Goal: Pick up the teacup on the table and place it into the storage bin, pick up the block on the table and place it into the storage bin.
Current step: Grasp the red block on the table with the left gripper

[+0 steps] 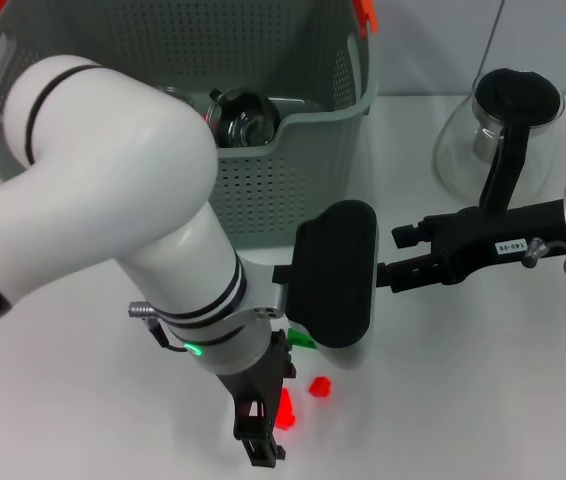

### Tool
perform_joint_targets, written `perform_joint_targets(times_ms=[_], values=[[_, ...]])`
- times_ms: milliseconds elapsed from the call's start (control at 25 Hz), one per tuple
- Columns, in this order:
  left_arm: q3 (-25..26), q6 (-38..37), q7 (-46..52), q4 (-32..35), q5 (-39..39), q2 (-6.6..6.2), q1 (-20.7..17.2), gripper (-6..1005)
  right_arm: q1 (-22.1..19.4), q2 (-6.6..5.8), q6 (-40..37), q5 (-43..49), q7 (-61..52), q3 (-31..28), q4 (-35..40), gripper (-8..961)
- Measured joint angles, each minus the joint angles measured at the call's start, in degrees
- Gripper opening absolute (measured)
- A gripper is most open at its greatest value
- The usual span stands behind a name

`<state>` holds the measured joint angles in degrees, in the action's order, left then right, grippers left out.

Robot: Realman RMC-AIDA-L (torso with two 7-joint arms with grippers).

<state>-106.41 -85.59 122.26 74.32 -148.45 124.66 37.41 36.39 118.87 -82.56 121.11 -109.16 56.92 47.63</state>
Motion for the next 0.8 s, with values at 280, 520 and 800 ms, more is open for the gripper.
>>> perform_joint_targets(times_ms=[280, 520, 800], values=[[-0.3, 1.9, 2.0, -4.1, -0.1, 0.01, 2.8, 805, -0.2, -0.02, 0.0, 0.0, 0.2, -0.1, -0.1, 928], [-1.4, 2.9, 2.0, -6.4, -0.1, 0.09, 3.8, 694, -0.2, -0.11, 0.2, 0.0, 0.2, -0.1, -0.6, 927], [-2.5, 3.5, 1.8, -6.7, -0.1, 0.05, 4.0, 662, -0.4, -0.13, 0.3, 0.0, 0.2, -0.1, -0.7, 927]])
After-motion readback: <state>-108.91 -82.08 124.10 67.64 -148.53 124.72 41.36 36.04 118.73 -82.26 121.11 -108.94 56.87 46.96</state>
